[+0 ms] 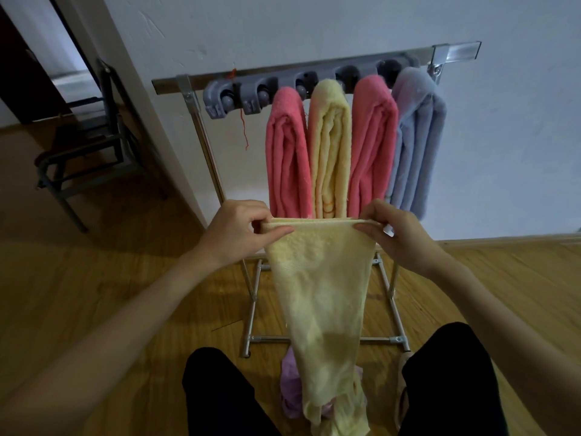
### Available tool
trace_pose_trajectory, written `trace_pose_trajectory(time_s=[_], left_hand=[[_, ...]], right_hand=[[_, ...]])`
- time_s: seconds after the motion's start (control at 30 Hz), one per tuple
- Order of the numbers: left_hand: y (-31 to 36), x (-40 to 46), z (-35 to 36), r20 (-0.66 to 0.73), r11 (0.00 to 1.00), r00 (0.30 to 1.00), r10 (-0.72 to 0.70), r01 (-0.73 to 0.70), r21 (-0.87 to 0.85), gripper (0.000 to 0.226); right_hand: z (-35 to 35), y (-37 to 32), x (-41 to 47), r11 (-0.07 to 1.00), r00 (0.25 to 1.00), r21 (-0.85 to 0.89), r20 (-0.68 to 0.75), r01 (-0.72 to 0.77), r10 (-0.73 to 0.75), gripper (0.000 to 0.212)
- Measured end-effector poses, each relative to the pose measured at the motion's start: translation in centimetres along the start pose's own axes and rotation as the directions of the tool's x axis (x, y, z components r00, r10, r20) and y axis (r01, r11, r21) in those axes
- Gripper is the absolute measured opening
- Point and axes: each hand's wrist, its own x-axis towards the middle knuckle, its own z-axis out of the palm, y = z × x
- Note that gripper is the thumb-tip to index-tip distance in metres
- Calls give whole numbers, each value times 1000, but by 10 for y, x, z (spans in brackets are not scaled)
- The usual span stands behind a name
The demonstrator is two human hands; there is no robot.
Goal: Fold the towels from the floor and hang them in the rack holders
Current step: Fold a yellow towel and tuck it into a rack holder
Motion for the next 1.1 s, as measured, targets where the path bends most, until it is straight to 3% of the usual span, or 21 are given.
trace_pose_trajectory(time_s=[0.13, 0.3, 0.4, 0.53, 0.7, 0.9, 1.0, 1.1], left_hand=[[-2, -3, -2, -22, 1000, 1000, 7, -7, 4, 38], [5, -9, 6, -102, 999, 995, -14, 10, -39, 27], [10, -14, 11, -84, 994, 996, -16, 7, -108, 21], [14, -20, 10, -29, 983, 998, -55, 49, -178, 27], [26, -18, 2, 292, 947, 956, -41, 130, -293, 54], [33, -5, -13, 664, 976, 746, -59, 182, -118, 32], [33, -2, -17, 756, 995, 655, -10, 81, -57, 50], [34, 0, -15, 731, 995, 677, 90, -95, -34, 55]], right_hand=[[0, 1, -1, 997, 996, 38, -57, -73, 75, 20], [1, -4, 8, 956, 966, 254, -171, -144, 191, 9], [1, -11, 19, 925, 943, 338, -213, -175, 256, 10], [2, -18, 33, 930, 937, 318, -231, -181, 262, 8], [15, -32, 46, 958, 938, 209, -246, -195, 244, 6], [27, -41, 51, 969, 948, 154, -225, -193, 225, 5], [27, -42, 48, 967, 954, 152, -192, -203, 231, 6], [28, -41, 46, 969, 960, 147, -170, -200, 224, 5]])
